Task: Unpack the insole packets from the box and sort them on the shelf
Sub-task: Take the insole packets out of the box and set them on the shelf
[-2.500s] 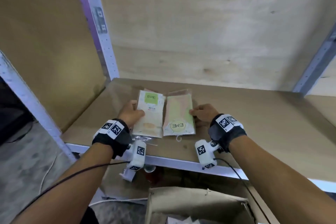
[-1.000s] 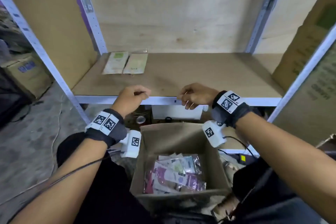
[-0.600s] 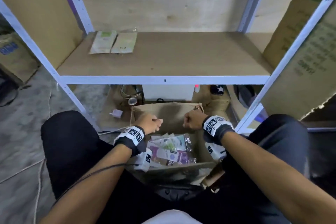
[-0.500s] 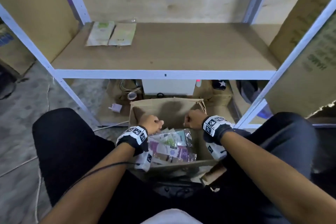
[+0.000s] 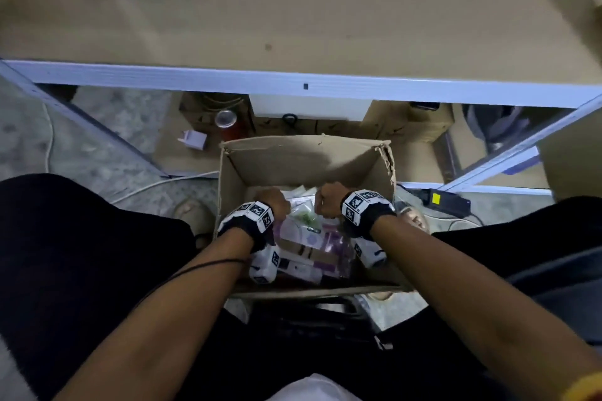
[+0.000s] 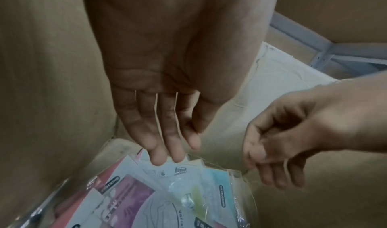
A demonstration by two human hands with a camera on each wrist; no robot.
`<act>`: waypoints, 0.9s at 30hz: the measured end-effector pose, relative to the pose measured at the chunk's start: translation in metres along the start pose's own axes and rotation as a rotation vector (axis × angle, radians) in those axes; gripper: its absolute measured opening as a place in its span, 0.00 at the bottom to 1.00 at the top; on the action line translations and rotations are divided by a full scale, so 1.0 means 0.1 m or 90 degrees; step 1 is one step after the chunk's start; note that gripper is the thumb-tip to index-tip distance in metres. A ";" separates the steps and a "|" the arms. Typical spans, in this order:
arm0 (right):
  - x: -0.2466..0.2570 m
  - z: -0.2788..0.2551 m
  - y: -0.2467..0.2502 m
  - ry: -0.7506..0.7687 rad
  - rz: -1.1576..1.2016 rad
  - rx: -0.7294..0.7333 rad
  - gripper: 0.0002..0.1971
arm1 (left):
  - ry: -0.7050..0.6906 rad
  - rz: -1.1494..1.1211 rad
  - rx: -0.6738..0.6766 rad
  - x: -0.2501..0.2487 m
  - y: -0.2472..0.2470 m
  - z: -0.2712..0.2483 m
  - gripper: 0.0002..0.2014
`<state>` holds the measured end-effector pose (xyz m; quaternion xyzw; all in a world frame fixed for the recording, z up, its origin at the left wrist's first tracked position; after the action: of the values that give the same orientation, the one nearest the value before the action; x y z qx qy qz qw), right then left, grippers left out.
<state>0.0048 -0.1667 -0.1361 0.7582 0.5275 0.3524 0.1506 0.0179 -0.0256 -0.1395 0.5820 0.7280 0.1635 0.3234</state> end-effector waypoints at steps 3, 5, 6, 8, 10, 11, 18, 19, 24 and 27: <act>-0.08 0.18 -0.20 -0.012 -0.040 0.026 0.13 | 0.010 0.030 0.033 0.07 -0.10 0.14 0.17; -0.14 0.27 -0.33 -0.016 -0.053 0.039 0.13 | 0.019 0.052 0.052 0.10 -0.16 0.18 0.15; -0.18 0.30 -0.39 -0.024 -0.051 0.043 0.14 | 0.025 0.061 0.059 0.13 -0.20 0.21 0.14; -0.26 0.35 -0.53 -0.041 -0.055 0.059 0.17 | 0.046 0.070 0.041 0.19 -0.20 0.26 0.15; -0.33 0.39 -0.65 -0.044 -0.056 0.070 0.17 | 0.059 0.064 0.035 0.20 -0.21 0.32 0.17; -0.35 0.41 -0.71 -0.042 -0.055 0.072 0.16 | 0.070 0.056 0.043 0.21 -0.23 0.34 0.18; -0.39 0.50 -0.77 -0.034 0.000 0.067 0.12 | 0.089 -0.078 0.062 0.18 -0.13 0.36 0.19; -0.39 0.51 -0.78 -0.030 0.008 0.068 0.12 | 0.110 -0.117 0.047 0.21 -0.09 0.37 0.18; -0.34 0.49 -0.82 -0.014 0.004 0.075 0.13 | 0.089 -0.095 0.058 0.23 -0.08 0.42 0.18; -0.28 0.45 -0.85 -0.005 -0.022 0.081 0.14 | 0.065 -0.050 0.035 0.24 -0.08 0.43 0.18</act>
<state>-0.0283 -0.1517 -0.2290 0.7586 0.5611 0.3123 0.1102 0.0381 -0.0113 -0.1830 0.5524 0.7702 0.1599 0.2759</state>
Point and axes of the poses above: each hand's wrist, its own z-axis towards the middle knuckle, its own y-axis out of the back of the hand, x = y × z, the point moved 9 cm from there along z, towards the middle knuckle, and after that the axes turned 9 degrees about z, right-handed, at the moved point
